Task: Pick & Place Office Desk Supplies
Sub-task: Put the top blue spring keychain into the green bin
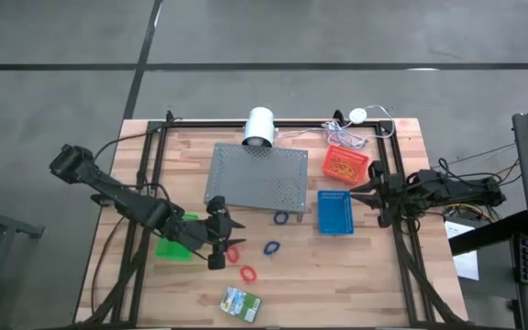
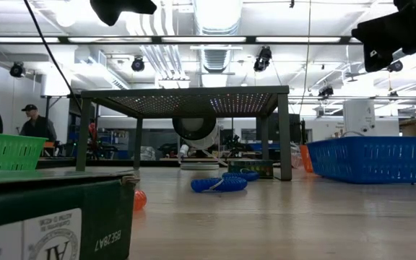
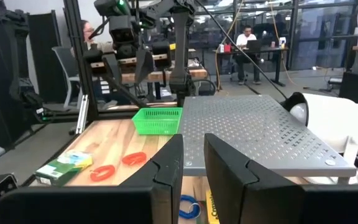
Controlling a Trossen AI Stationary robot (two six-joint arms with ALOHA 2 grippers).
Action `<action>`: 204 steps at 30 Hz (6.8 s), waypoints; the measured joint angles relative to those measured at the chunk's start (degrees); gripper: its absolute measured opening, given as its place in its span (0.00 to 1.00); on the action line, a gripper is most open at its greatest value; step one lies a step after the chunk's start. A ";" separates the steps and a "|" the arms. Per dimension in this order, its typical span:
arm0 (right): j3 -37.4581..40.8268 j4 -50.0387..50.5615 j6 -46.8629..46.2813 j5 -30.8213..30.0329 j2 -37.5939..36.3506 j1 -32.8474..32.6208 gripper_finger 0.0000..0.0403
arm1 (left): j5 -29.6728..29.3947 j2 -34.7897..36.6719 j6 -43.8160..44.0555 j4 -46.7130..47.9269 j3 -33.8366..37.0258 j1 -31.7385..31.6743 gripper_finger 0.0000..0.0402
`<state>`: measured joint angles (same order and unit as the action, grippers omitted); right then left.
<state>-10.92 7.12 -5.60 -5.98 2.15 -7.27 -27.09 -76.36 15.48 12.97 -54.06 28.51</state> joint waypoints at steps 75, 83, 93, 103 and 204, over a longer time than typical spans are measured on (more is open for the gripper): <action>0.11 0.02 0.08 -0.04 0.26 0.01 0.16 | -26.38 -40.51 6.24 -25.48 -11.66 -2.46 0.41; 0.11 0.02 0.19 -0.03 0.29 0.01 0.16 | -25.38 -44.94 4.05 -23.95 -14.48 -3.81 0.41; 0.11 0.10 0.19 -0.04 0.62 0.02 0.16 | -16.83 -46.62 2.88 -23.88 -15.10 -8.14 0.41; 0.11 0.15 0.19 -0.04 0.59 0.01 0.16 | -11.91 -46.75 4.53 -23.37 -15.08 -12.59 0.41; 0.11 0.46 0.12 -0.04 0.59 0.01 0.16 | -13.64 -43.03 12.39 -16.65 -15.06 -5.89 0.08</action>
<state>-10.81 7.57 -5.48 -6.02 2.74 -7.26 -40.73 -119.39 27.87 -3.68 -69.12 22.62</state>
